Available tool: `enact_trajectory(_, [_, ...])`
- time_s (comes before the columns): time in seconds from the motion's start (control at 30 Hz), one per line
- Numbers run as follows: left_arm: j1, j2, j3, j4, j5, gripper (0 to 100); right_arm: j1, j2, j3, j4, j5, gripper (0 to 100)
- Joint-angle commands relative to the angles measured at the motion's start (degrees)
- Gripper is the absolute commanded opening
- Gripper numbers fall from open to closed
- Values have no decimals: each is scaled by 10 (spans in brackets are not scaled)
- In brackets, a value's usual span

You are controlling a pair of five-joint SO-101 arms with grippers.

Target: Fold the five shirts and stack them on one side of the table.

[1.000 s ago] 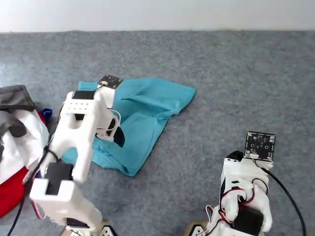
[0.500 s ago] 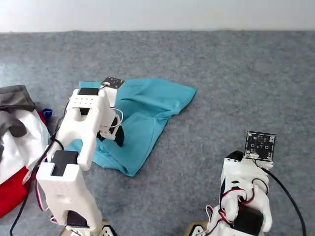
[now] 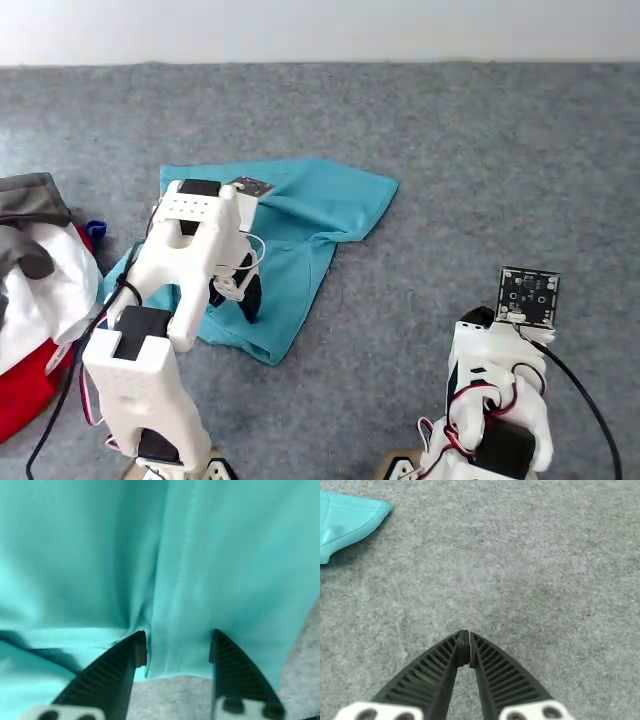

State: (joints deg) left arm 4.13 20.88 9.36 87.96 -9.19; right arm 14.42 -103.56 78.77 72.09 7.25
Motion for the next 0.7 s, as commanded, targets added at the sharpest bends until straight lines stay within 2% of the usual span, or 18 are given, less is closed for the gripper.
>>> enact_trajectory(0.0, [10,-7,-22,20,2,206,7,2,-4,-5,5,10])
enact_trajectory(0.13, [9,-7,-22,33,2,190,7,2,-4,-5,5,10])
enact_trajectory(0.5, [10,-7,-23,35,1,14,7,2,-4,-5,5,10])
enact_trajectory(0.67, [7,-32,-23,36,2,13,7,3,-4,-15,4,10])
